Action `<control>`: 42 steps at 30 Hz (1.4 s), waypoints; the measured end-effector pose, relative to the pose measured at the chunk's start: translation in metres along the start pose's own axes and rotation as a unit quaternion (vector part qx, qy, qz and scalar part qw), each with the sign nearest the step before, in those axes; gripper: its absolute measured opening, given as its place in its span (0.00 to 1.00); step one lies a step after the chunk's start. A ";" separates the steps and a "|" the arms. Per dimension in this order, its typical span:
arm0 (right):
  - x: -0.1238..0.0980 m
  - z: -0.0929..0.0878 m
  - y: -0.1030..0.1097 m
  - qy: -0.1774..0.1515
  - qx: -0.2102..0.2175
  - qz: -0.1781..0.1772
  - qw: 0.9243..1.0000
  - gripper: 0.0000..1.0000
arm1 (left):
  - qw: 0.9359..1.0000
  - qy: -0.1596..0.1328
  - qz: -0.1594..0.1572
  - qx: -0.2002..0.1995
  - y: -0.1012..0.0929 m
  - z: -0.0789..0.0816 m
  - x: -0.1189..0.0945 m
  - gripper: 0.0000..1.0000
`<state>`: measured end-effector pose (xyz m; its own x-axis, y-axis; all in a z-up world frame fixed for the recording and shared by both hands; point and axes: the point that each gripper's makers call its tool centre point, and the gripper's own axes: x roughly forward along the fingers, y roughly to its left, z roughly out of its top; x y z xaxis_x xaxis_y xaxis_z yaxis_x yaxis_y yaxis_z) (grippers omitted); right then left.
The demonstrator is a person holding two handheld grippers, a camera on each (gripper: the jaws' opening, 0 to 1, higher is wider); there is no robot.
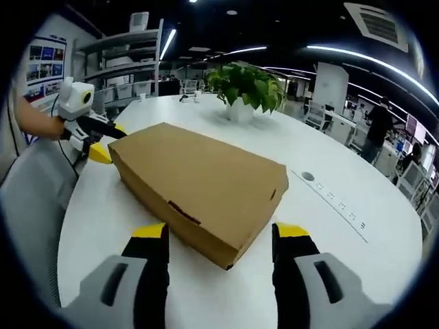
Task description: Operate the shoe box by opening the lid, removing the specified soft item, and placing it in the target area until the item is outside and the box remains undamaged.
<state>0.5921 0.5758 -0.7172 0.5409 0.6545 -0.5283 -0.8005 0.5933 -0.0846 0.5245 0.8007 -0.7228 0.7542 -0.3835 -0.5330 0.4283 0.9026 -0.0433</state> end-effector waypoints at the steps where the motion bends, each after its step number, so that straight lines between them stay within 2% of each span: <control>1: 0.003 0.000 0.000 0.002 -0.002 0.001 1.000 0.53 | 1.000 0.002 0.001 -0.002 0.000 -0.001 0.001 0.61; 8: 0.010 -0.002 0.001 0.013 -0.012 0.018 1.000 0.50 | 1.000 0.009 0.006 -0.013 0.001 -0.007 0.005 0.54; 15: 0.010 -0.002 0.002 0.015 -0.007 0.025 1.000 0.49 | 1.000 0.009 0.005 -0.017 -0.001 -0.007 0.006 0.54; 23: 0.010 -0.002 0.004 0.017 0.004 0.021 1.000 0.48 | 1.000 0.016 -0.002 -0.012 0.000 -0.006 0.005 0.52; 42: 0.010 0.002 0.028 0.008 0.038 -0.011 0.999 0.48 | 0.999 0.035 -0.039 0.012 0.021 -0.009 0.002 0.51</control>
<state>0.5758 0.6001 -0.7229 0.5529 0.6336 -0.5411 -0.7662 0.6418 -0.0313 0.5311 0.8209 -0.7323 0.6812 -0.4371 -0.5873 0.4970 0.8651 -0.0674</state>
